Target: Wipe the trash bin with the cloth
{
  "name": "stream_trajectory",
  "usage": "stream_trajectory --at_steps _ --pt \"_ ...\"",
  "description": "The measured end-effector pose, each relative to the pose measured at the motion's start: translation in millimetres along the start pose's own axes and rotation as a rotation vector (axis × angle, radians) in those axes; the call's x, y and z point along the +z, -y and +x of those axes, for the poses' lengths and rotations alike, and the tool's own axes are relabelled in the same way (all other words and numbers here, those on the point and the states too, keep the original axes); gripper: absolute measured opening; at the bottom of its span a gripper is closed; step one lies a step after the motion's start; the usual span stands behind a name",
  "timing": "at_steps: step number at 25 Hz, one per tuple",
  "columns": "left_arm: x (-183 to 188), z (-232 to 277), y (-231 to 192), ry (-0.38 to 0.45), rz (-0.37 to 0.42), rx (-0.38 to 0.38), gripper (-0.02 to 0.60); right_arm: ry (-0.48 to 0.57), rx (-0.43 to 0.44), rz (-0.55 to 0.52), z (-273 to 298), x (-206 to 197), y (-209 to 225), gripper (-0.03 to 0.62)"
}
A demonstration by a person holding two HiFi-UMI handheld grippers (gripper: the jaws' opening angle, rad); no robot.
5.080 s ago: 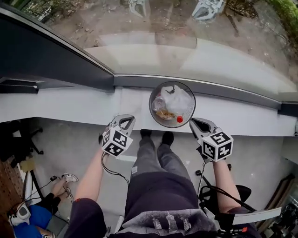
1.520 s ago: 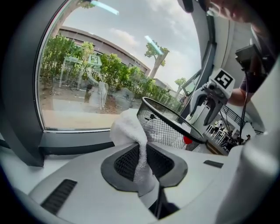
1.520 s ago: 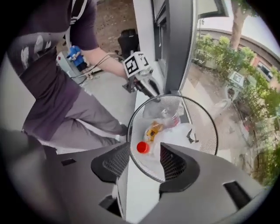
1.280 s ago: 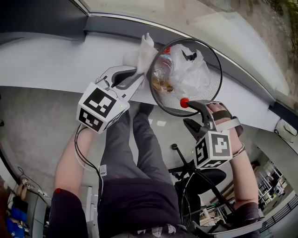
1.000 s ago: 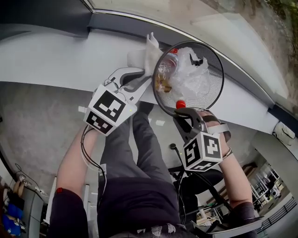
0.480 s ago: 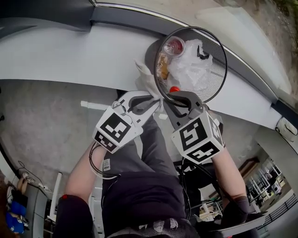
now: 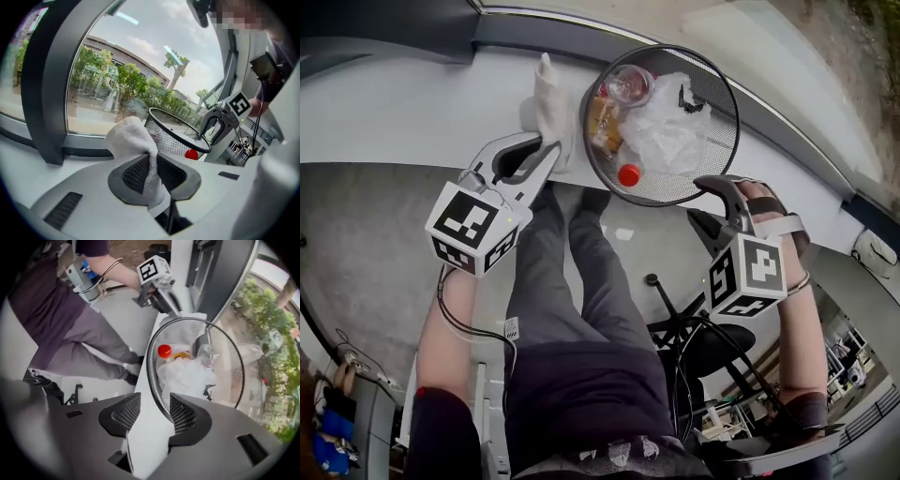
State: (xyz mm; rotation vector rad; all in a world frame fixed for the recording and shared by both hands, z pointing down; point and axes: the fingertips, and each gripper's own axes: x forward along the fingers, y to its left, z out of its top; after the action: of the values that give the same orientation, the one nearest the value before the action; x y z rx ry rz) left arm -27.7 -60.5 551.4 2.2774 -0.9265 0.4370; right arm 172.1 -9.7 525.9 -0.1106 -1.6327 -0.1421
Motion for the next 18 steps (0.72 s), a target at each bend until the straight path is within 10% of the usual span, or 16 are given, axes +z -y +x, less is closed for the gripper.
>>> stream_trajectory --at_steps 6,18 --pt "-6.5 14.2 24.2 -0.021 0.041 -0.034 0.051 -0.019 0.020 -0.117 20.5 15.8 -13.5 0.067" --pt "-33.5 4.9 106.0 0.002 -0.010 -0.073 0.051 0.372 0.135 0.475 7.9 119.9 11.3 0.048"
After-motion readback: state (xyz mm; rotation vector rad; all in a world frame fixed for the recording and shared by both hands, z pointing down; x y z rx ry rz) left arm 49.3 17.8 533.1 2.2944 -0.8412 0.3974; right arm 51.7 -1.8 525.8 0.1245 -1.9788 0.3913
